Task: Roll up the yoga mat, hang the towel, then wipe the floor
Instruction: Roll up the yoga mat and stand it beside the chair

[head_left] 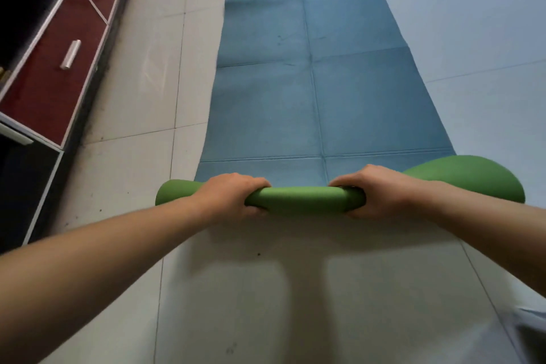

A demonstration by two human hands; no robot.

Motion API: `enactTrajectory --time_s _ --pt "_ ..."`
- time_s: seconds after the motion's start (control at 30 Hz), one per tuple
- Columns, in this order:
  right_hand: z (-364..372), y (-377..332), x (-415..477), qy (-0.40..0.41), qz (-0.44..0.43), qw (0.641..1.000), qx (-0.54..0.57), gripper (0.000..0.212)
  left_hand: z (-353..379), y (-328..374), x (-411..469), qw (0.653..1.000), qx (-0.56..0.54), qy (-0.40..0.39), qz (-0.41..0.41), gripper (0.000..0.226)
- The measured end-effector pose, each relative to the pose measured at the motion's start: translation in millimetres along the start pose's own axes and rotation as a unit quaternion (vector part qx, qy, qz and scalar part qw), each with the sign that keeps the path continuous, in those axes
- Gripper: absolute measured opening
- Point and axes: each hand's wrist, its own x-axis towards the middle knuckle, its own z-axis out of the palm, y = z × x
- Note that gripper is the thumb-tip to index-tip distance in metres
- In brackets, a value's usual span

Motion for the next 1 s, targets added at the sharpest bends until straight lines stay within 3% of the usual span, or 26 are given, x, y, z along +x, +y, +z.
enactTrajectory --time_s 0.13,0.3,0.53,0.77,1.0 --pt "-10 -25 4 -0.032 0.047 0.998 0.012 0.042 -13 -13 -6 0.999 -0.019 -0.020 0.038 0.035" --pt "-40 -41 2 -0.066 0.107 0.992 -0.011 0.046 -23 -14 -7 0.995 -0.069 0.010 0.069 0.035" --pt "-73 -21 7 -0.104 0.145 0.983 -0.033 0.051 -27 -6 21 0.979 -0.192 -0.033 0.056 0.033" --pt "-47 24 30 -0.122 0.151 0.980 0.043 0.070 -10 -11 48 0.981 -0.184 -0.063 0.004 0.051" --pt "-36 70 62 -0.131 0.127 0.976 0.123 0.069 15 -11 58 0.989 -0.086 0.109 -0.048 0.071"
